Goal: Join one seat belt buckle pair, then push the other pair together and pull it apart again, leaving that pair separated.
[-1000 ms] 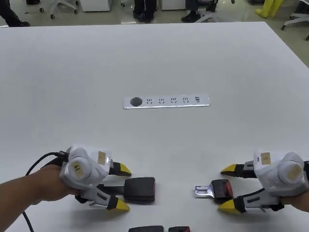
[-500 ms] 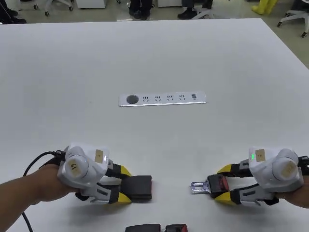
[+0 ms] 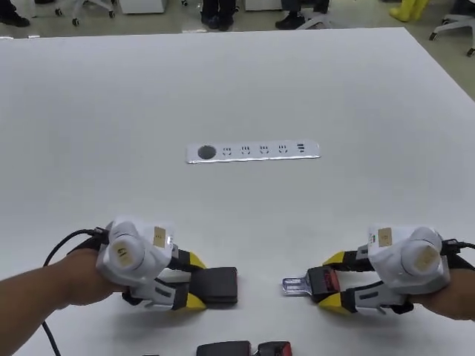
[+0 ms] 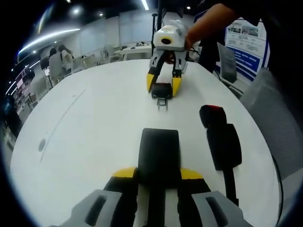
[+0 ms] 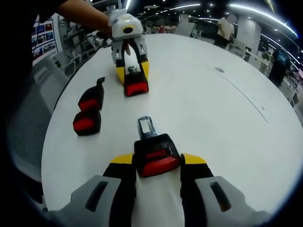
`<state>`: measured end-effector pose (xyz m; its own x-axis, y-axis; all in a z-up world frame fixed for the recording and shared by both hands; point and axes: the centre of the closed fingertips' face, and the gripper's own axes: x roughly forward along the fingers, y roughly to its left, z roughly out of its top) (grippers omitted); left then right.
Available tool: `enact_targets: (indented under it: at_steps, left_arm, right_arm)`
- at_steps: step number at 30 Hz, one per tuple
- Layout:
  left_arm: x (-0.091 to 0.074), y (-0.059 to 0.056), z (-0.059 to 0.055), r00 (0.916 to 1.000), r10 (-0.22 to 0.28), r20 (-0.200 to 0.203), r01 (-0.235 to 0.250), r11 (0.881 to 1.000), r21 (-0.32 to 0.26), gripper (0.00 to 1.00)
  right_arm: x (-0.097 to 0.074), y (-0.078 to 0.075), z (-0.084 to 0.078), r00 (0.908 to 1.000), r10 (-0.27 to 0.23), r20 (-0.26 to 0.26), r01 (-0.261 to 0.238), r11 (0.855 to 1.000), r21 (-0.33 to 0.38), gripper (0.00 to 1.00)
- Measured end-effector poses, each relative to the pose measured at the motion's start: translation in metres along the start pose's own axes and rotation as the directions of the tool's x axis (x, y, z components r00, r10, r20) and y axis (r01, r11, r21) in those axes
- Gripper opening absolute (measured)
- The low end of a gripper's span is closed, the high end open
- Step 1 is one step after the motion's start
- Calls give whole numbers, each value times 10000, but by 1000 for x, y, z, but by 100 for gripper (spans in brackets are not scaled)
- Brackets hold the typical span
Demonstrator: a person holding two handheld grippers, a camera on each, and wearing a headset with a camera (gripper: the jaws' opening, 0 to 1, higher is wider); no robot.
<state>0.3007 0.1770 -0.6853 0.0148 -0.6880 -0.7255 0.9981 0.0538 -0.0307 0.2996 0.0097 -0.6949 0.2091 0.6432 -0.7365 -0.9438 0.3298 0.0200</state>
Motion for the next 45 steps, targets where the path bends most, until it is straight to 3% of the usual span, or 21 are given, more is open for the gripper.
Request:
enact_targets:
  at_steps: [10,21,45]
  left_arm:
    - [0,-1,0,9999,-24,-147,24,10000,-19,32]
    - [1,-1,-1,9995,37,-300,-42,9999,-152,32]
    - [4,1,-3,9985,29,-540,-39,9998,-184,32]
  right_arm:
    - [13,9,19,9994,202,267,-200,9998,-87,35]
    - [29,15,38,9989,74,468,-68,9999,-116,34]
    - [49,23,59,9982,255,552,-237,9992,-335,34]
